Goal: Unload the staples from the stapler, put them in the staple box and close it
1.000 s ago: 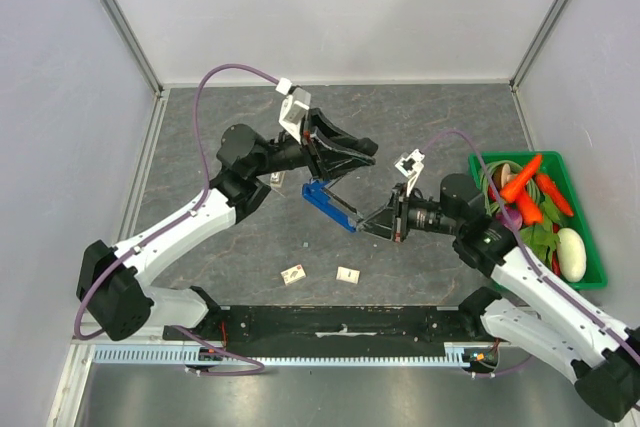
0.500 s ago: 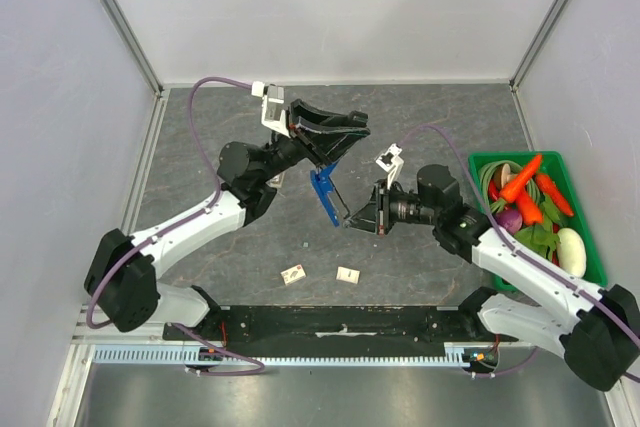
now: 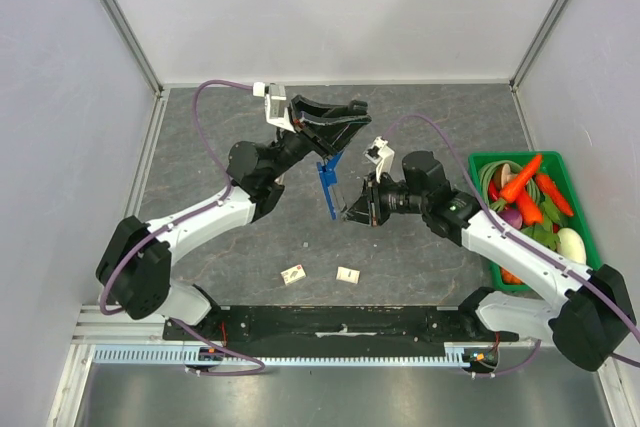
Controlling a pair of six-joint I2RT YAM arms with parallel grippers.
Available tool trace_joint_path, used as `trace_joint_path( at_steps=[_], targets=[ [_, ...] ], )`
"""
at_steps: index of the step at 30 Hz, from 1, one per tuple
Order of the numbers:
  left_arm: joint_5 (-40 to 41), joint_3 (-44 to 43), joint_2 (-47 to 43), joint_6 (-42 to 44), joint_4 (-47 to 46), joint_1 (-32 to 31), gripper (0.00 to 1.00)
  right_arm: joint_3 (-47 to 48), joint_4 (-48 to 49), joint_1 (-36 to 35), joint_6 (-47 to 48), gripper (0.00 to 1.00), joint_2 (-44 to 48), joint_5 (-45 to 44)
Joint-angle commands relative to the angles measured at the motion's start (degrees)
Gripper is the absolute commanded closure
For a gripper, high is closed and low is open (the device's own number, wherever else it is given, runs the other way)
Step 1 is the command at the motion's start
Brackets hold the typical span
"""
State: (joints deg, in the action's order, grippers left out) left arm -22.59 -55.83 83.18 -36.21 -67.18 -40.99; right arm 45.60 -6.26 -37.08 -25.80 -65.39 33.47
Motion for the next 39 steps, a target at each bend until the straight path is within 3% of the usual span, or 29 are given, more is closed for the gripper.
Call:
trace_joint_path(
  at_steps=[1,29,35,39],
  targets=[
    [-1.05,1.16,-1.08,4.20,4.95,-0.67,0.98,7.74,6.36,-0.01,4.96,0.83,0.88,-4.37],
    [-6.41,6.53,-10.84,8.78,8.11,-0.23,0.98,17.67,-10.70,-0.01,12.62,0.81,1.84,-12.29],
    [-4.93,7.23,-10.58,6.42,5.40,-0.14,0.98,17.50,-9.83,-0.01,11.57,0.80,0.96,-11.15],
    [-2.82,7.06,-9.09,3.43,0.83,-0.14,0.98,15.57,-4.39,-0.01,8.85,0.80,0.35,-8.52]
  ],
)
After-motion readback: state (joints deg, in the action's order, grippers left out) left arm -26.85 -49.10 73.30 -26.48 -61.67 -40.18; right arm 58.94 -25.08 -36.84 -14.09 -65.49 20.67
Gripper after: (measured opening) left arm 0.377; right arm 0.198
